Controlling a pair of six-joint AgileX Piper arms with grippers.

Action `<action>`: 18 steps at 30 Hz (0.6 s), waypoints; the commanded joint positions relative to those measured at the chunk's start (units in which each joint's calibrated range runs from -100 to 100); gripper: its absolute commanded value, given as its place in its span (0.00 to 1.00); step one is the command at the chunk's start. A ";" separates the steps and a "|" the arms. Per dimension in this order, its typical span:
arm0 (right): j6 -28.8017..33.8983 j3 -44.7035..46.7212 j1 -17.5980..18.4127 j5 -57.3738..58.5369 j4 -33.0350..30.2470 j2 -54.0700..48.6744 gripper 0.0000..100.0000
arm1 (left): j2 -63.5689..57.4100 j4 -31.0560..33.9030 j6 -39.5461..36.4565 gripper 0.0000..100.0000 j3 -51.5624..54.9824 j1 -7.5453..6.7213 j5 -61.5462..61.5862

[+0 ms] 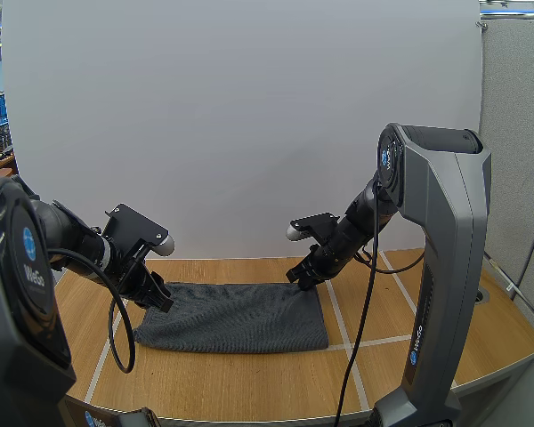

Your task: Fold the towel

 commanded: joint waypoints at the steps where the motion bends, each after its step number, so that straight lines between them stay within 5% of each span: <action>1: -0.47 -0.37 -0.01 -0.87 0.40 -2.60 1.00 | -0.53 -0.95 -0.82 0.65 0.16 -0.10 1.10; 5: 0.69 -0.37 -0.01 -0.60 -0.69 -5.78 1.00 | -0.53 -0.84 -0.82 0.65 0.16 -0.10 1.67; 10: 2.48 -0.23 -0.01 14.33 -0.70 -8.64 0.99 | 0.32 -0.84 -0.19 0.64 0.16 -0.10 2.30; 12: 2.58 0.17 -0.01 16.81 0.23 -8.82 0.74 | 1.59 -0.84 0.58 0.58 0.16 -0.10 2.30; 14: 2.58 0.60 -0.01 17.96 1.50 -8.91 0.40 | 3.45 -0.95 1.45 0.39 0.16 -0.10 2.30; 15: 2.58 1.07 -0.01 18.28 2.67 -8.91 0.12 | 4.30 -0.95 2.04 0.28 0.16 -0.10 2.10; 16: 2.58 1.37 -0.01 18.28 3.32 -8.91 0.00 | 5.68 -0.95 2.60 0.13 0.16 -0.10 1.86; 17: 2.48 1.74 -0.01 18.28 4.38 -8.91 0.00 | 6.70 -1.33 3.28 0.00 0.16 -0.10 1.12; 18: 2.14 1.75 -0.01 18.13 5.42 -8.91 0.00 | 8.41 -1.89 3.75 0.00 0.16 -0.10 0.03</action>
